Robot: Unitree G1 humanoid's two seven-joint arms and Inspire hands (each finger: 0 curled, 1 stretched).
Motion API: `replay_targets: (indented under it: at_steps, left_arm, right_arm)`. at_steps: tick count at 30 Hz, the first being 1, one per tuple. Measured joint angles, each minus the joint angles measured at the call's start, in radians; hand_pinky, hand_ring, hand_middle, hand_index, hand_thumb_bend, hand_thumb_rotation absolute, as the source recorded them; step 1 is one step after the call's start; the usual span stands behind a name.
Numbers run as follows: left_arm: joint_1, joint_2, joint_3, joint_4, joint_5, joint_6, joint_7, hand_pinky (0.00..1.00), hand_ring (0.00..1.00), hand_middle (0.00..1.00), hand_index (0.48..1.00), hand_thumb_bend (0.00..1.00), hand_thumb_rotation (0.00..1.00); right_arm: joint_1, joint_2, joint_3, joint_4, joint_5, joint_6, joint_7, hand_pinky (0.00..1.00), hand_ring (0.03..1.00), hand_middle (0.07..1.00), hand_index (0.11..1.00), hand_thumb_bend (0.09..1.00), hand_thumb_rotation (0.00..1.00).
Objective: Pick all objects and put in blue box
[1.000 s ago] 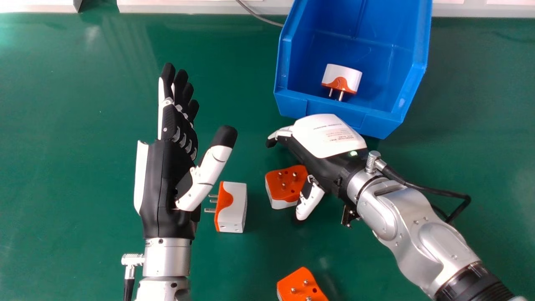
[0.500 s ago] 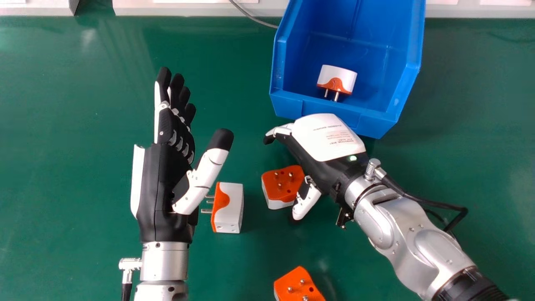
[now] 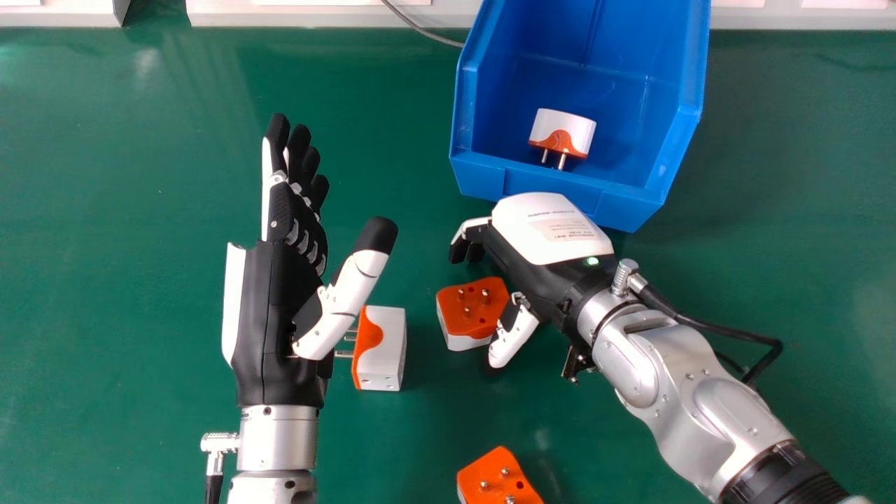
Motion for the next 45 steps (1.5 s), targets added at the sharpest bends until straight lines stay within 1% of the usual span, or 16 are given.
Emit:
replay_targets:
  at_steps: [1, 2, 8, 11, 12, 18, 19, 20, 23, 24, 26, 30, 32, 35, 40, 45]
  left_arm:
    - [0.001, 0.0, -0.001, -0.001, -0.001, 0.001, -0.002, 1.0, 1.0, 1.0, 1.0, 0.76, 0.5]
    - [0.002, 0.0, -0.002, -0.004, -0.001, 0.001, -0.002, 1.0, 1.0, 1.0, 1.0, 0.77, 0.51]
    - [0.003, 0.0, -0.002, -0.007, 0.002, 0.002, 0.003, 1.0, 1.0, 1.0, 1.0, 0.77, 0.51]
    - [0.003, 0.0, -0.002, -0.007, 0.002, 0.002, 0.003, 1.0, 1.0, 1.0, 1.0, 0.77, 0.51]
    - [0.003, 0.0, -0.002, -0.007, 0.002, 0.002, 0.003, 1.0, 1.0, 1.0, 1.0, 0.77, 0.5]
    - [0.002, 0.0, -0.003, -0.007, -0.001, 0.002, 0.001, 1.0, 1.0, 1.0, 1.0, 0.77, 0.5]
    - [0.002, 0.0, -0.005, -0.007, -0.013, 0.002, -0.005, 1.0, 1.0, 1.0, 1.0, 0.77, 0.5]
    - [0.001, 0.0, -0.006, -0.007, -0.017, 0.002, -0.006, 1.0, 1.0, 1.0, 1.0, 0.77, 0.5]
    - [-0.005, 0.0, -0.011, -0.007, -0.025, 0.002, -0.016, 1.0, 1.0, 1.0, 1.0, 0.78, 0.5]
    - [-0.006, 0.0, -0.013, -0.007, -0.031, 0.002, -0.019, 1.0, 1.0, 1.0, 1.0, 0.78, 0.5]
    - [-0.006, 0.0, -0.013, -0.007, -0.032, 0.003, -0.019, 1.0, 1.0, 1.0, 1.0, 0.78, 0.5]
    - [-0.006, 0.0, -0.013, -0.007, -0.032, 0.004, -0.019, 1.0, 1.0, 1.0, 1.0, 0.78, 0.5]
    - [-0.006, 0.0, -0.014, -0.01, -0.032, 0.01, -0.018, 1.0, 1.0, 1.0, 1.0, 0.78, 0.5]
    - [-0.005, 0.0, -0.014, -0.011, -0.024, 0.01, -0.015, 1.0, 1.0, 1.0, 1.0, 0.78, 0.49]
    - [0.004, 0.001, -0.014, -0.016, -0.029, 0.01, -0.017, 1.0, 1.0, 1.0, 1.0, 0.78, 0.48]
    - [0.004, 0.001, -0.014, -0.017, -0.029, 0.01, -0.017, 1.0, 1.0, 1.0, 1.0, 0.78, 0.48]
  right_arm:
    - [0.0, 0.0, 0.001, -0.003, 0.0, 0.004, 0.002, 0.55, 0.637, 0.689, 0.676, 0.729, 0.03]
    - [0.0, 0.0, 0.001, -0.003, 0.0, 0.003, 0.001, 0.51, 0.587, 0.651, 0.649, 0.685, 0.02]
    - [0.001, -0.006, 0.002, -0.001, 0.005, -0.015, -0.003, 0.51, 0.587, 0.651, 0.649, 0.685, 0.02]
    - [0.001, -0.006, 0.002, 0.0, 0.008, -0.015, -0.003, 0.51, 0.587, 0.651, 0.649, 0.685, 0.02]
    - [0.001, -0.007, 0.003, 0.0, 0.008, -0.016, -0.004, 0.47, 0.548, 0.623, 0.628, 0.649, 0.02]
    - [0.001, -0.009, 0.003, 0.003, 0.009, -0.03, -0.005, 0.47, 0.548, 0.623, 0.628, 0.649, 0.02]
    - [0.001, -0.009, 0.003, 0.004, 0.008, -0.033, -0.006, 0.47, 0.548, 0.623, 0.628, 0.649, 0.02]
    - [0.001, -0.01, 0.003, 0.004, 0.008, -0.034, -0.006, 0.47, 0.548, 0.623, 0.628, 0.649, 0.02]
    - [-0.001, -0.01, 0.002, 0.008, 0.012, -0.037, -0.006, 0.45, 0.517, 0.6, 0.608, 0.621, 0.01]
    - [-0.003, -0.01, 0.003, 0.011, 0.012, -0.038, -0.006, 0.45, 0.517, 0.6, 0.608, 0.621, 0.01]
    - [-0.003, -0.01, 0.003, 0.012, 0.012, -0.038, -0.006, 0.45, 0.517, 0.6, 0.608, 0.621, 0.01]
    - [-0.003, -0.012, 0.006, 0.009, 0.011, -0.037, -0.006, 0.45, 0.517, 0.6, 0.608, 0.621, 0.01]
    - [-0.002, -0.015, 0.006, 0.005, 0.012, -0.038, -0.004, 0.45, 0.517, 0.6, 0.608, 0.621, 0.01]
    - [0.0, -0.017, 0.009, 0.005, 0.012, -0.046, -0.006, 0.43, 0.495, 0.585, 0.588, 0.599, 0.01]
    - [0.003, -0.02, 0.01, -0.002, 0.013, -0.047, -0.005, 0.41, 0.475, 0.57, 0.577, 0.582, 0.01]
    - [0.004, -0.02, 0.012, -0.003, 0.01, -0.046, -0.008, 0.41, 0.475, 0.57, 0.577, 0.582, 0.01]
